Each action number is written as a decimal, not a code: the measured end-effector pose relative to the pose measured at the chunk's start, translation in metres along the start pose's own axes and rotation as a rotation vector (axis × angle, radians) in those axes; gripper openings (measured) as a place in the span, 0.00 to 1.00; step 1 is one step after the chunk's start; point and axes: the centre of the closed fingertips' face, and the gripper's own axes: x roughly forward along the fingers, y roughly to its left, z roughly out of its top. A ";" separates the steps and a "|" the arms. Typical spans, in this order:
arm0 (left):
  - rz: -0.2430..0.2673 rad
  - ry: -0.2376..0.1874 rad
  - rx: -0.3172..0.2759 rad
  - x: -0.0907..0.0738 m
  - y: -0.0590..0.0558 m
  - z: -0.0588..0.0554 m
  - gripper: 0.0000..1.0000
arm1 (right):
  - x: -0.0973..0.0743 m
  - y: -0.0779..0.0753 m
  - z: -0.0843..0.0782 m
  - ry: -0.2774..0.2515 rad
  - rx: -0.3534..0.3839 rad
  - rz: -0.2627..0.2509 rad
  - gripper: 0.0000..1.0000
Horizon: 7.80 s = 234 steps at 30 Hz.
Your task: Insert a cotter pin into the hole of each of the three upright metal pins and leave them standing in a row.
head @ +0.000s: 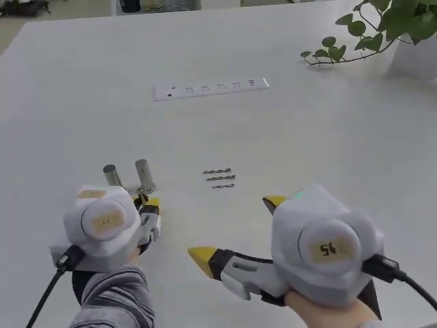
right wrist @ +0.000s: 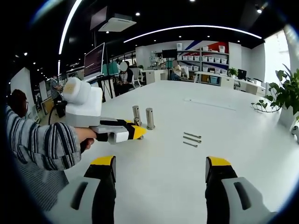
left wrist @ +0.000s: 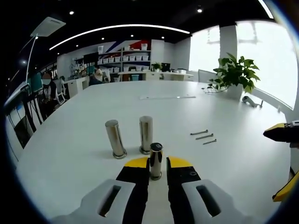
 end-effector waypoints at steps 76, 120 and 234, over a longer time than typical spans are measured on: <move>-0.220 0.031 0.153 -0.091 0.019 0.005 0.90 | 0.109 -0.068 -0.022 0.600 -0.534 0.437 0.06; -0.449 0.007 0.034 -0.094 -0.032 0.003 0.53 | 0.043 0.013 0.001 0.237 -0.829 0.496 0.00; -0.542 0.010 0.132 -0.095 -0.058 -0.005 0.26 | 0.027 0.056 0.000 0.185 -0.861 0.529 0.00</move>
